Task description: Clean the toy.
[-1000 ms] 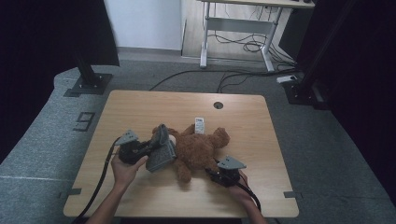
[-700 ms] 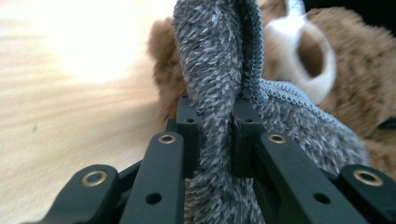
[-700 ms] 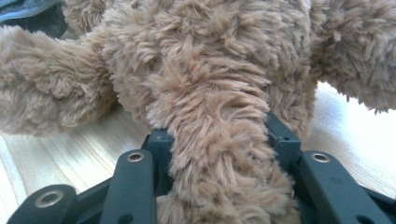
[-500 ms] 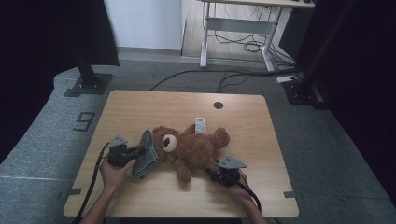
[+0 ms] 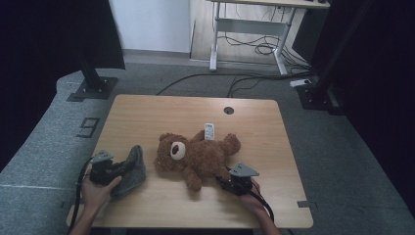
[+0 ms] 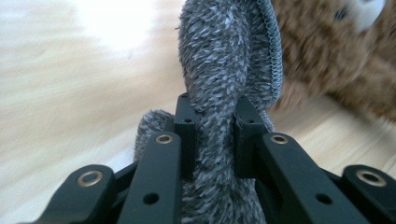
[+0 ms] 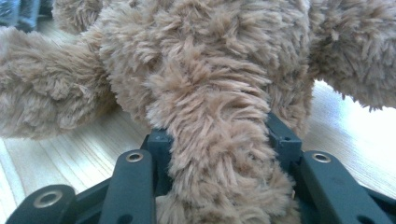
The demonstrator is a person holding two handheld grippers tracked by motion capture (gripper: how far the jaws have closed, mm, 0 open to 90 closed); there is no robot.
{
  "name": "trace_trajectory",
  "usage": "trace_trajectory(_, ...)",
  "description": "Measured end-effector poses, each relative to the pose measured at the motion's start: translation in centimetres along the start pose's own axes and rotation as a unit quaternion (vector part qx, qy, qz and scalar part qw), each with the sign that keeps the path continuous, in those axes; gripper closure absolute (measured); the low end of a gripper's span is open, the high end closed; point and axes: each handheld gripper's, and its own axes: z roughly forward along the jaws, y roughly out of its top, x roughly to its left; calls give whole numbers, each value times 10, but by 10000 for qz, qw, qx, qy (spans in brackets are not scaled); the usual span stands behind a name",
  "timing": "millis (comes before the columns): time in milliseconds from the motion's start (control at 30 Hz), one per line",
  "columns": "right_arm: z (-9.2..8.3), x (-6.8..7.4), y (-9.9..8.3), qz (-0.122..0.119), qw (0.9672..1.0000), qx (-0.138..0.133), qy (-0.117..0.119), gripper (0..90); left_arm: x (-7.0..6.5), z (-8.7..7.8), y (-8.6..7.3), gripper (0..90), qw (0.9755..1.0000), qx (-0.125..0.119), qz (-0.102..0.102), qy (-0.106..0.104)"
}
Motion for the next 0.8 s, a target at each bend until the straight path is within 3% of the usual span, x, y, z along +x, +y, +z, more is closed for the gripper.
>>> trace_trajectory(200, 0, -1, 0, 20, 10000, -1, 19, 549, 17, -13, -13, 735, 9997, 158, -169, 81)
trace_trajectory(333, 0, -1, 0, 24, 10000, -2, 14, 547, 19, -17, -19, 721, 9995, 264, -136, -59)
trace_trajectory(433, 0, -1, 0, 24, 10000, -3, 9, 547, 18, -19, -22, 718, 9996, 279, -54, 47)
trace_trajectory(533, 0, -1, 0, 27, 10000, 0, 14, 545, 22, -24, -23, 714, 9996, 223, -113, 134)
trace_trajectory(633, 0, -1, 0, 31, 10000, 3, 26, 544, 28, -22, -25, 688, 9986, 493, -163, 66)
trace_trajectory(733, 0, -1, 0, 37, 10000, 6, 39, 542, 27, -17, -30, 638, 9976, 667, -87, 150)
trace_trajectory(800, 0, -1, 0, 38, 10000, 6, 40, 541, 26, -13, -31, 555, 9970, 762, -69, 150)
